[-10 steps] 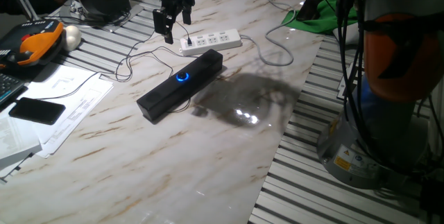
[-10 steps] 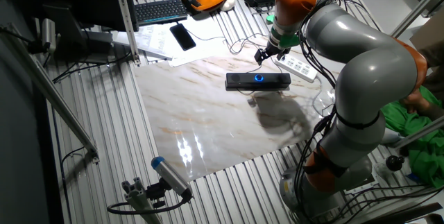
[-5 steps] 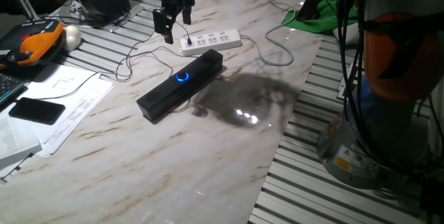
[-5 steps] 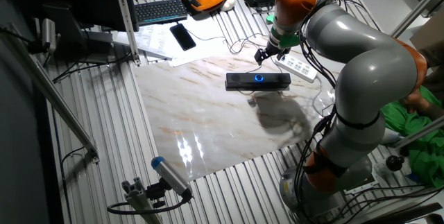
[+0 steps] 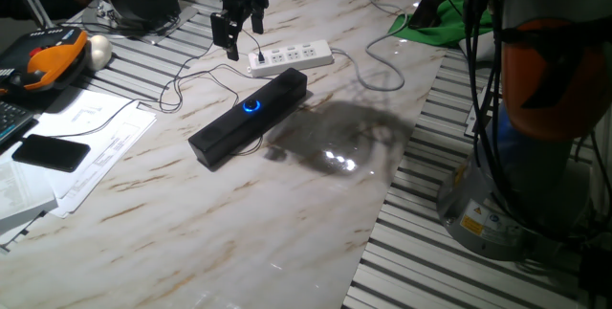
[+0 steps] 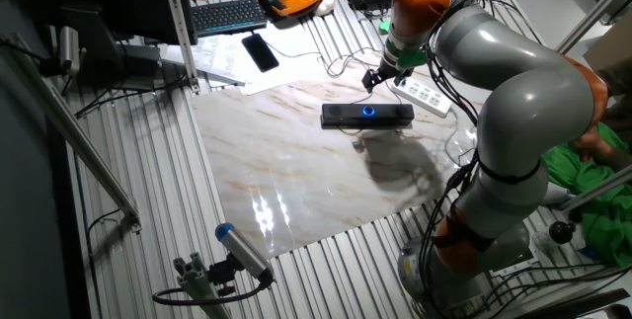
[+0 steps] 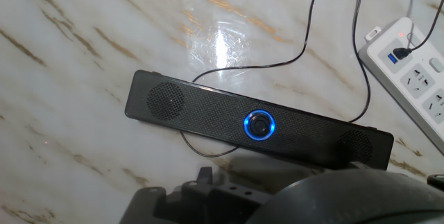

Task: Turn the knob to decrease the volume of the speaker

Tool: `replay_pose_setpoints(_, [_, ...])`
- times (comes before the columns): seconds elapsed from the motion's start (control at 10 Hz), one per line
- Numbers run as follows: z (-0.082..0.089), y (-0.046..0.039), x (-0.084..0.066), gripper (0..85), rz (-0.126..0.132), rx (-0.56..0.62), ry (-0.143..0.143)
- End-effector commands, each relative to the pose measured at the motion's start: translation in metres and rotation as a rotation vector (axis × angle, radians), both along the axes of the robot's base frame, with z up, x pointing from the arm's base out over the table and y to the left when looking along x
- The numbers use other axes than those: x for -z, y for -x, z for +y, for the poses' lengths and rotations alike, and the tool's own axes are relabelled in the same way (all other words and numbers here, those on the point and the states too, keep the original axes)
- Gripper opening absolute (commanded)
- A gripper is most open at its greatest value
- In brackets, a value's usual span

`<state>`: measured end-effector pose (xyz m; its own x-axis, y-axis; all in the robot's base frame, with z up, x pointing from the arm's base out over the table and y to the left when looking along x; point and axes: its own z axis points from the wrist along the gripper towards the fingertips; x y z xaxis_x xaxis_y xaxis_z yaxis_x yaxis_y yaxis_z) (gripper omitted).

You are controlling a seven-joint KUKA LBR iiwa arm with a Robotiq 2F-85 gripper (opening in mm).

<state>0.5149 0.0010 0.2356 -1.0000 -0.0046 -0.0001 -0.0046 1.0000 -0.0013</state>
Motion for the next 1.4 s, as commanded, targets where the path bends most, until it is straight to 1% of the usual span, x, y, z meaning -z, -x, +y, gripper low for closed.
replay_pose_setpoints(0.0, [-0.0003, 0.0, -0.0002, 0.0, 0.164, -0.032, 0.098])
replay_pose_setpoints(0.2, [-0.0005, 0.0, -0.0002, 0.0, 0.161, -0.024, 0.099])
replay_pose_setpoints(0.6, [-0.001, 0.0002, -0.0003, 0.0, 0.157, -0.025, 0.091])
replay_pose_setpoints(0.9, [-0.0012, 0.0001, -0.0004, 0.0, 0.155, -0.011, 0.092])
replay_pose_setpoints(1.1, [-0.0012, 0.0001, -0.0004, 0.0, 0.153, -0.007, 0.087])
replay_pose_setpoints(1.2, [-0.0012, 0.0001, -0.0004, 0.0, 0.139, 0.018, 0.072])
replay_pose_setpoints(1.3, [-0.0012, 0.0001, -0.0004, 0.0, 0.124, 0.072, 0.013])
